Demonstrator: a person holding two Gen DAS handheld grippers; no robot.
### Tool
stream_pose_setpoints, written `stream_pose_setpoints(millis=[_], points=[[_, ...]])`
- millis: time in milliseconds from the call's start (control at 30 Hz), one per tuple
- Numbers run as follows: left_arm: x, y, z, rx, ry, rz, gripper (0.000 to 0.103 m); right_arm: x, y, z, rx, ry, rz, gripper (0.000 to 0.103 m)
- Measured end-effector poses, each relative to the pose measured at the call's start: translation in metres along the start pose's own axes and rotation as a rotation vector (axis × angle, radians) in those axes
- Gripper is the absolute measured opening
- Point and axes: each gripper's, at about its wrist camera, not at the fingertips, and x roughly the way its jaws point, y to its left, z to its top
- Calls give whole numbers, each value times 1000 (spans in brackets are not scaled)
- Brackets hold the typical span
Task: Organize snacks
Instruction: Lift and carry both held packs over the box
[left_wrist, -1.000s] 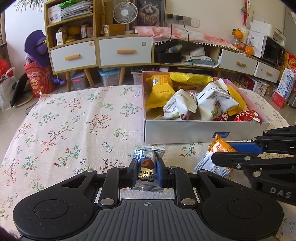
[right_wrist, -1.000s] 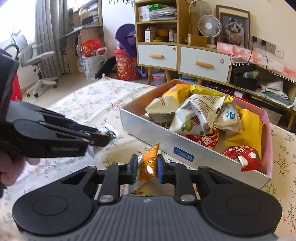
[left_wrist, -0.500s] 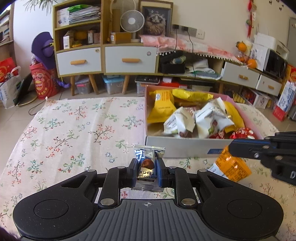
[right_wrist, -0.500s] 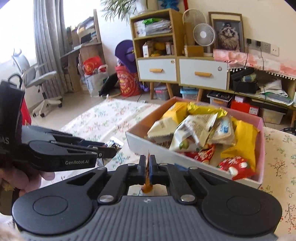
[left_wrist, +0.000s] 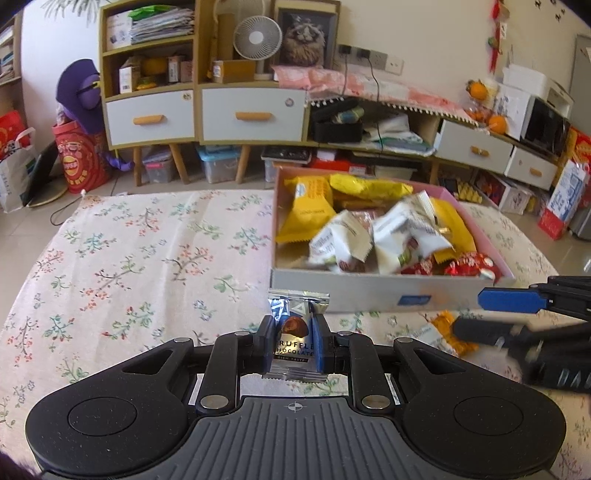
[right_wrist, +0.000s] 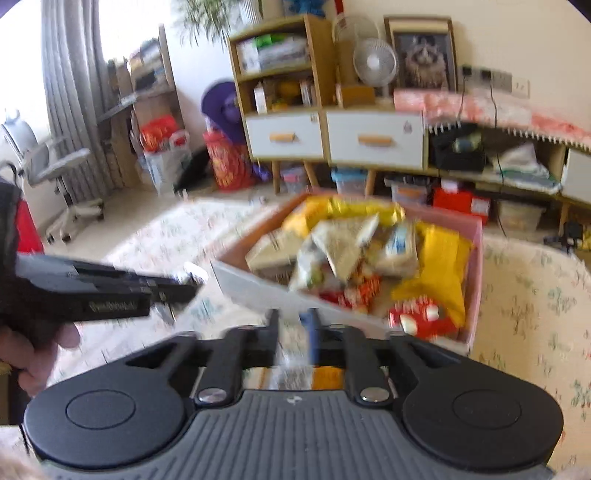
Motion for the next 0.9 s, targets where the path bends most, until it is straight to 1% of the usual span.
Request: stream_pose_setpoints(millis=[67,133,200,267,367,433,500,533,567,600,633,667,833,900], points=[[2,-2,-1,7,8,-4,18,5,3,-5,-31,31,-18,58],[3,-3,-2,9,15,-6,18,10,4,-9,-44,62,-21,64],[5,-3,-2,11,22,-8,18,19,6,-11,-45,98,-26,75],[6,-3,-3,16,28,-8,18,24,9,-15,-51,127,-35,80],[6,-3,-5,18,35,-9,18,31,13,-20,-71,160,-49,80],[7,-2,-5,18,39,-9,18,34,14,-22,-79,167,-62,80],[7,-1,-5,18,44,-9,18,34,15,-22,-78,160,-68,78],[7,-1,-6,19,45,-9,18,34,15,-22,-74,157,-70,75],[7,-1,-6,19,47,-9,18,34,15,-21,-72,152,-69,66],[7,-1,-6,19,48,-9,18,33,15,-20,-73,147,-71,61],[7,-2,-7,19,48,-9,18,33,15,-20,-75,146,-76,58],[6,-2,-6,20,48,-9,18,33,16,-19,-74,143,-73,49],[3,-2,-5,17,38,-11,18,31,15,-15,-62,137,-58,40],[1,0,-4,14,30,-12,18,27,12,-11,-56,125,-42,33]])
